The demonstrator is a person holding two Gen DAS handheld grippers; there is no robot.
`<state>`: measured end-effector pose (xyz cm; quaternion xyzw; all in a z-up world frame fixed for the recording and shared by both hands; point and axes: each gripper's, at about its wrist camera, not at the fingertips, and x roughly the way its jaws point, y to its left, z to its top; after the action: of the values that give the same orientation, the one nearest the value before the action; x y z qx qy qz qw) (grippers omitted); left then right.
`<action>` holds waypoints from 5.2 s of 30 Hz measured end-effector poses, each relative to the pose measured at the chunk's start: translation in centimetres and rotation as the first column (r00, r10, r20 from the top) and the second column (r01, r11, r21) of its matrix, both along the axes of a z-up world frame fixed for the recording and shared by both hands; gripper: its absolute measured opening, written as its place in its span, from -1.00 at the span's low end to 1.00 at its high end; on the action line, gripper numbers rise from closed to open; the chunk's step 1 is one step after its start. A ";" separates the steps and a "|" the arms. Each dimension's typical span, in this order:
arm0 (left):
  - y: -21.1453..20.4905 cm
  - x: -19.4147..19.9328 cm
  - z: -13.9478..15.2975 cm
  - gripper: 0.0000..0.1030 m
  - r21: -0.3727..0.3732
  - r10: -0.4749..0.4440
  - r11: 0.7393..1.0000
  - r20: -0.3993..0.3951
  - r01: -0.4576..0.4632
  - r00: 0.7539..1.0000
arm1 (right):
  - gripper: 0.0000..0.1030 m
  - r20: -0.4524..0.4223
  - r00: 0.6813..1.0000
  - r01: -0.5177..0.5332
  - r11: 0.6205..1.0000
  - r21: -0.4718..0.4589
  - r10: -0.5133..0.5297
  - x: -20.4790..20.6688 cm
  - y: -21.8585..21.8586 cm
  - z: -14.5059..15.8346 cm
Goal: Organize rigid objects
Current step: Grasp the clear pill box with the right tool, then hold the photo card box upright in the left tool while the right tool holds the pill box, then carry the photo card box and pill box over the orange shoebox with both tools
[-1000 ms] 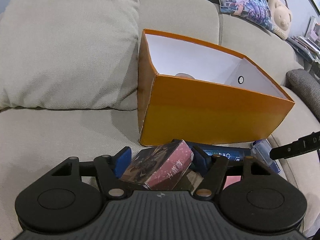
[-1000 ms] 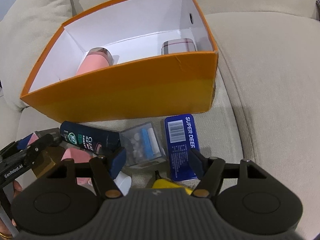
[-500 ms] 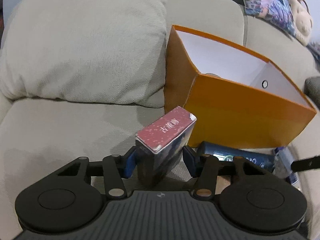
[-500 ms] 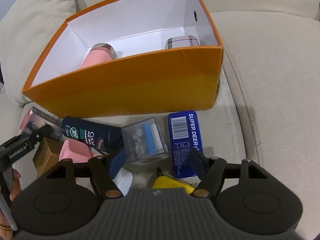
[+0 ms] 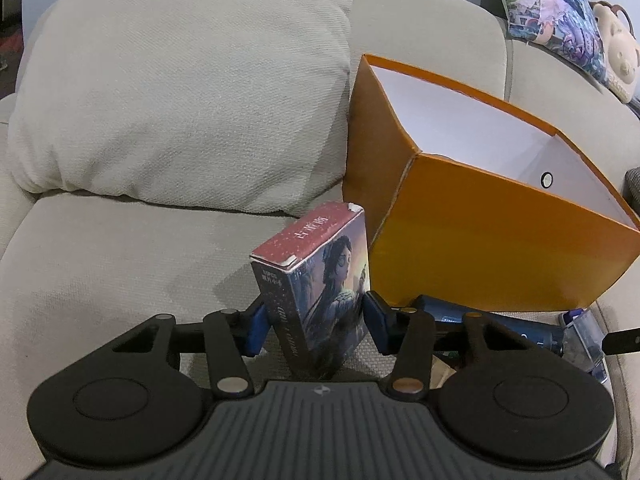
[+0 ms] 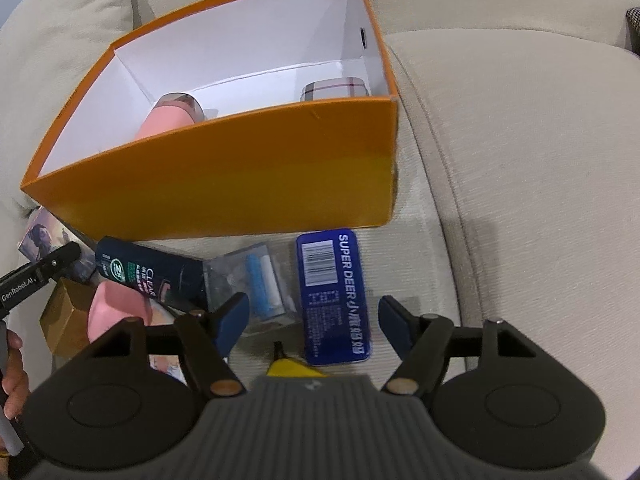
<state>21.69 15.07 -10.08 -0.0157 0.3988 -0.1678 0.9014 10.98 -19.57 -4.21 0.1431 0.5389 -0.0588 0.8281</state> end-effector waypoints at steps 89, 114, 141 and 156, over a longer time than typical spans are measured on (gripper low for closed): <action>0.2 -2.6 2.4 -0.51 0.059 0.039 0.997 0.075 -0.043 0.996 | -0.06 -0.015 0.963 -0.269 0.955 -0.129 0.269 1.9 4.6 -0.6; 0.7 -6.1 6.2 -0.51 0.023 0.043 0.999 0.141 -0.046 0.989 | -0.06 0.091 0.956 -0.270 0.958 -0.097 0.279 -0.9 3.6 4.1; -10.0 5.8 13.3 -0.52 -0.008 -0.172 0.985 0.127 0.175 0.977 | -0.06 0.284 0.948 -0.120 0.989 -0.088 0.141 8.8 1.2 11.1; -14.2 10.0 7.3 -0.52 0.219 -0.195 0.956 -0.026 0.196 0.980 | -0.06 0.153 0.974 -0.162 0.985 -0.053 0.168 12.5 2.1 4.7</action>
<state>31.68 0.82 -2.73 0.1238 0.4166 -0.2108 0.8756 23.51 -17.52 0.44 0.0854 0.4810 0.0107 0.8725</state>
